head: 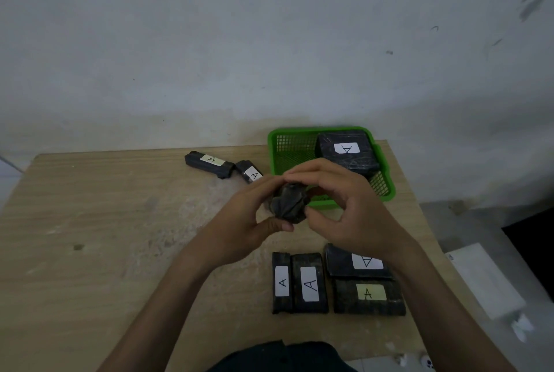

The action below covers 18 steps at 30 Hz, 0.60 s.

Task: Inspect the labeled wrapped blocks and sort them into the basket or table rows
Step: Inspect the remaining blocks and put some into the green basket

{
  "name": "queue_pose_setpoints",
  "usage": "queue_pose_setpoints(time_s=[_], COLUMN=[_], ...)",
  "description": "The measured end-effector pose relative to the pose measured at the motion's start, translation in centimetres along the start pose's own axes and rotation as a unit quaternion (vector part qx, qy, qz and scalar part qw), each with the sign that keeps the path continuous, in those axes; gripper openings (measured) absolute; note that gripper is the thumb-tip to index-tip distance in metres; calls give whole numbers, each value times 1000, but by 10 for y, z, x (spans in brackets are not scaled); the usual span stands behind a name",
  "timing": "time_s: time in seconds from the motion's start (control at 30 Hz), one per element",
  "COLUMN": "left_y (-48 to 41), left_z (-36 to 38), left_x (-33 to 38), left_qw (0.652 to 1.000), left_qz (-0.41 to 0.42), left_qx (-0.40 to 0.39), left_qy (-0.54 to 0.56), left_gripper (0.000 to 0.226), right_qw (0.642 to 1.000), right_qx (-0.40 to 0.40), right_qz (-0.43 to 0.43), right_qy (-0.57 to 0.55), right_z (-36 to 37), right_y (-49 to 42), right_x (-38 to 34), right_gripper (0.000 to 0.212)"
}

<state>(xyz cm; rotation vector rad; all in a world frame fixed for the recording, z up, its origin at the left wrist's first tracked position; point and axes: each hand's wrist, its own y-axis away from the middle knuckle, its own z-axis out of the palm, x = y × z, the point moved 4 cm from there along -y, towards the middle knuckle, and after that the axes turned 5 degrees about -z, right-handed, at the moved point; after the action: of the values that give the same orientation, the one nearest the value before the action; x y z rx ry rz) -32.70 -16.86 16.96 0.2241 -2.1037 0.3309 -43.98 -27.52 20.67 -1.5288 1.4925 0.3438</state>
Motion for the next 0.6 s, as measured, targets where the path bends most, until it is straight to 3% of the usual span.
queue_pose_setpoints(time_s=[0.3,0.6], left_y=[7,10], left_z=[4,8], left_x=[0,8], left_qw=[992,974], left_qz=[26,28], left_qx=[123,206], left_qy=[-23,-90], left_gripper=[56,39], right_qw=[992,984], right_qx=[-50,39], right_qz=[-14,-64], right_qy=[112,159], right_z=[0,6], right_y=[0,0], right_x=[-9,-7], right_gripper=[55,28])
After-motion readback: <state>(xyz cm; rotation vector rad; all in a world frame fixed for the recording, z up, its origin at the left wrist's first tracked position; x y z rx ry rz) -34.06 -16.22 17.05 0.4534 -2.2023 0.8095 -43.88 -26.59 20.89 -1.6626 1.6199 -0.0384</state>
